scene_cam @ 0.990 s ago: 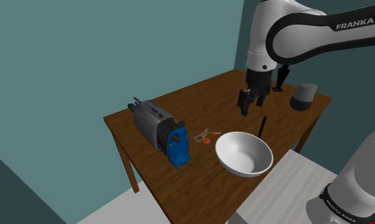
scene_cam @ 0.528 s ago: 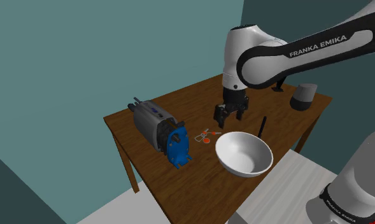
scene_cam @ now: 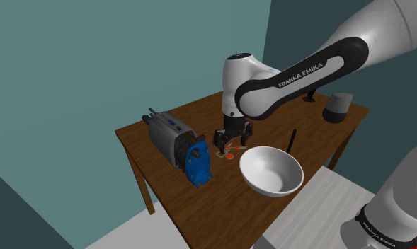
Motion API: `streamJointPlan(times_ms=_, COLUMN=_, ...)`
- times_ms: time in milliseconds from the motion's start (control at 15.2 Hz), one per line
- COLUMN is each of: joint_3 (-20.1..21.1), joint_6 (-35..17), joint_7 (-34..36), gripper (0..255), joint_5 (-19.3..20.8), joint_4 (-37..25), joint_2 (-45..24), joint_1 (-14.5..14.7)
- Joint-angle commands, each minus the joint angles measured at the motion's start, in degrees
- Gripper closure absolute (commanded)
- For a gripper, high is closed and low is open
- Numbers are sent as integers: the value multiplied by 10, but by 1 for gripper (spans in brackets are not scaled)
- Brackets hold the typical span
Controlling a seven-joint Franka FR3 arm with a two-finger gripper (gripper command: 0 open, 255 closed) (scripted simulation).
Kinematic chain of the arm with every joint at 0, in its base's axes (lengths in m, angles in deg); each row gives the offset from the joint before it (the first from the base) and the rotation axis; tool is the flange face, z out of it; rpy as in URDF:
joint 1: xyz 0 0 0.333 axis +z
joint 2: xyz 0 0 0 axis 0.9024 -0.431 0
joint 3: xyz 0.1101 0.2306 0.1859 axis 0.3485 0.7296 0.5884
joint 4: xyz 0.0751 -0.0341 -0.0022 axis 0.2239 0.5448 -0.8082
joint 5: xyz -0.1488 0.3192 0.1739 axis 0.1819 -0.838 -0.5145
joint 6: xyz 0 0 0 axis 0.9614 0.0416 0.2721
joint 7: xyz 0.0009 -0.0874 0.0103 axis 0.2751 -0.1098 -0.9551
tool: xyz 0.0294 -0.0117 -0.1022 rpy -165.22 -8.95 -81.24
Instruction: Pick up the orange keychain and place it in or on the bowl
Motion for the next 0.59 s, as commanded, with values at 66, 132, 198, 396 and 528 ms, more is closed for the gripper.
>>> streamJointPlan(times_ms=66, joint_3=3, joint_6=-21, joint_7=13, gripper=0, joint_5=9, joint_4=0, joint_2=-21, joint_1=0)
streamJointPlan(times_ms=132, joint_3=3, joint_6=-28, joint_7=15, gripper=0, joint_5=11, joint_4=3, joint_2=-26, joint_1=0)
streamJointPlan(times_ms=198, joint_3=3, joint_6=-36, joint_7=17, gripper=0, joint_5=14, joint_4=7, joint_2=-31, joint_1=0)
streamJointPlan(times_ms=396, joint_3=4, joint_6=-65, joint_7=24, gripper=0, joint_5=24, joint_4=17, joint_2=-50, joint_1=0)
streamJointPlan(times_ms=528, joint_3=4, joint_6=-65, joint_7=24, gripper=0, joint_5=24, joint_4=17, joint_2=-50, joint_1=0)
